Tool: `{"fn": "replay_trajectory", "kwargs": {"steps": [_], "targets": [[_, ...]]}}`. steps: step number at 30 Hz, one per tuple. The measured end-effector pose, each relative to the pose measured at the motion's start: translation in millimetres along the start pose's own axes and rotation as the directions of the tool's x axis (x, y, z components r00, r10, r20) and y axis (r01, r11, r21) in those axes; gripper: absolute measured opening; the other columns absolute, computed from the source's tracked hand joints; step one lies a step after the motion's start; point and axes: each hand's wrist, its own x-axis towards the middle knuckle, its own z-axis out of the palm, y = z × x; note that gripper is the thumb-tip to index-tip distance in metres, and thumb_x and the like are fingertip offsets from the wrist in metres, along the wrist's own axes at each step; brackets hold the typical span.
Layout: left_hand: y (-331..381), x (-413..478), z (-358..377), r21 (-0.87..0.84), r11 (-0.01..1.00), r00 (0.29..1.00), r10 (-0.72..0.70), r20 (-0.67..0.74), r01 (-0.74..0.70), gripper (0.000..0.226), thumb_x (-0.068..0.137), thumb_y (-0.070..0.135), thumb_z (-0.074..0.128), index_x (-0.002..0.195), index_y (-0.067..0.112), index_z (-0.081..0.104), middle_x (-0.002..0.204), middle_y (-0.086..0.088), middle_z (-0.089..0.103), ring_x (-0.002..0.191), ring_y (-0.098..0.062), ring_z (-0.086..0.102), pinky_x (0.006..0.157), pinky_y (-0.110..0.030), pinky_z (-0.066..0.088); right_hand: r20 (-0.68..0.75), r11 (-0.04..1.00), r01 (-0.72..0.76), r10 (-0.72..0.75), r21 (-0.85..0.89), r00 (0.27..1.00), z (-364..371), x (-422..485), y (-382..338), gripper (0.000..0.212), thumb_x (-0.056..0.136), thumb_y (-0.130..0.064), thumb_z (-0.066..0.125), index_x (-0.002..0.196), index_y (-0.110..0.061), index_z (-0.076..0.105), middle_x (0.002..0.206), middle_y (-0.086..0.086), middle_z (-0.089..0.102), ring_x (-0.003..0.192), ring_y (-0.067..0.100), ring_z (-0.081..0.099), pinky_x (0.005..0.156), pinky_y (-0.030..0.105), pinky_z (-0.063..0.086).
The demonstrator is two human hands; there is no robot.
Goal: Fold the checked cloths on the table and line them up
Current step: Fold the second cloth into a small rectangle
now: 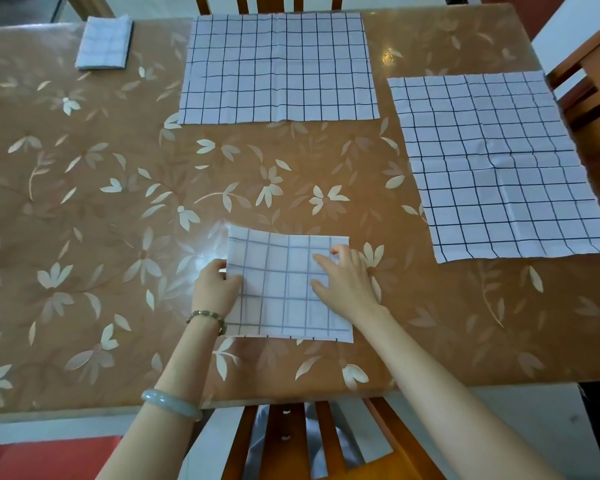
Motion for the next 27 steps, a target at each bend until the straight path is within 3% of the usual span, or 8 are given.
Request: {"fn": "replay_trajectory", "kwargs": {"steps": [4, 6, 9, 17, 21, 24, 27], "targets": [[0.2, 2.3, -0.7, 0.049, 0.999, 1.0, 0.017, 0.005, -0.017, 0.016, 0.082, 0.005, 0.059, 0.097, 0.009, 0.06, 0.072, 0.003, 0.061, 0.064, -0.013, 0.055, 0.053, -0.02, 0.036, 0.059, 0.993, -0.001, 0.008, -0.114, 0.998, 4.1, 8.6, 1.7, 0.083, 0.076, -0.064, 0.062, 0.144, -0.027, 0.033, 0.135, 0.006, 0.034, 0.124, 0.027, 0.033, 0.106, 0.039, 0.025], [0.3, 3.0, -2.7, 0.058, 0.998, 1.0, 0.02, 0.012, -0.021, 0.013, 0.082, 0.005, 0.059, 0.094, 0.01, 0.059, 0.07, 0.006, 0.057, 0.063, -0.007, 0.051, 0.052, -0.019, 0.034, 0.061, 0.993, -0.032, 0.04, -0.118, 0.997, 3.4, 13.9, 3.6, 0.096, 0.069, -0.068, 0.065, 0.146, -0.027, 0.027, 0.135, 0.006, 0.033, 0.121, 0.027, 0.033, 0.105, 0.039, 0.026], [-2.1, 4.0, -4.6, 0.059, 0.998, 0.999, 0.024, 0.021, -0.025, 0.013, 0.081, 0.005, 0.06, 0.093, 0.008, 0.061, 0.07, 0.004, 0.059, 0.063, -0.011, 0.054, 0.053, -0.02, 0.037, 0.088, 0.987, -0.034, 0.048, -0.156, 0.995, 0.8, 18.0, 2.3, 0.106, 0.063, -0.068, 0.069, 0.147, -0.025, 0.023, 0.136, 0.007, 0.031, 0.121, 0.028, 0.032, 0.102, 0.039, 0.029], [-2.2, -1.0, -5.8, 0.045, 0.997, 0.998, 0.059, 0.017, -0.06, 0.013, 0.084, 0.008, 0.062, 0.095, 0.012, 0.057, 0.072, 0.011, 0.056, 0.065, -0.005, 0.052, 0.055, -0.017, 0.036, 0.202, 0.966, 0.124, -0.078, -0.225, 0.976, 11.5, 20.0, -33.3, 0.111, 0.06, -0.065, 0.074, 0.148, -0.028, 0.016, 0.138, 0.011, 0.027, 0.123, 0.031, 0.03, 0.098, 0.043, 0.029], [-4.7, -5.0, -16.3, 0.122, 0.989, 0.968, 0.046, 0.246, -0.078, 0.023, 0.087, 0.027, 0.064, 0.104, 0.015, 0.056, 0.089, 0.001, 0.065, 0.079, -0.013, 0.063, 0.063, -0.028, 0.049, 0.222, 0.963, 0.108, -0.052, -0.247, 0.974, 14.0, 23.2, -32.9, 0.115, 0.058, -0.067, 0.074, 0.148, -0.03, 0.014, 0.138, 0.011, 0.025, 0.122, 0.031, 0.029, 0.098, 0.043, 0.029], [-3.8, -16.9, -21.5, 0.213, 0.961, 0.933, 0.096, 0.346, -0.177, 0.025, 0.086, 0.017, 0.06, 0.109, 0.018, 0.051, 0.093, -0.002, 0.062, 0.082, -0.02, 0.064, 0.073, -0.041, 0.056, 0.233, 0.961, 0.103, -0.041, -0.257, 0.972, 13.4, 25.0, -33.7, 0.116, 0.058, -0.067, 0.074, 0.149, -0.031, 0.012, 0.138, 0.011, 0.024, 0.122, 0.031, 0.029, 0.098, 0.043, 0.029], [7.5, -35.6, -18.5, 0.201, 0.94, 0.916, 0.194, 0.351, -0.276, 0.038, 0.086, 0.012, 0.057, 0.121, 0.027, 0.05, 0.086, -0.003, 0.062, 0.075, -0.021, 0.064, 0.075, -0.041, 0.056, 0.229, 0.964, 0.099, -0.041, -0.248, 0.973, 13.4, 26.3, -33.4, 0.115, 0.055, -0.068, 0.075, 0.147, -0.033, 0.014, 0.134, 0.009, 0.026, 0.118, 0.031, 0.03, 0.094, 0.041, 0.029]]}}
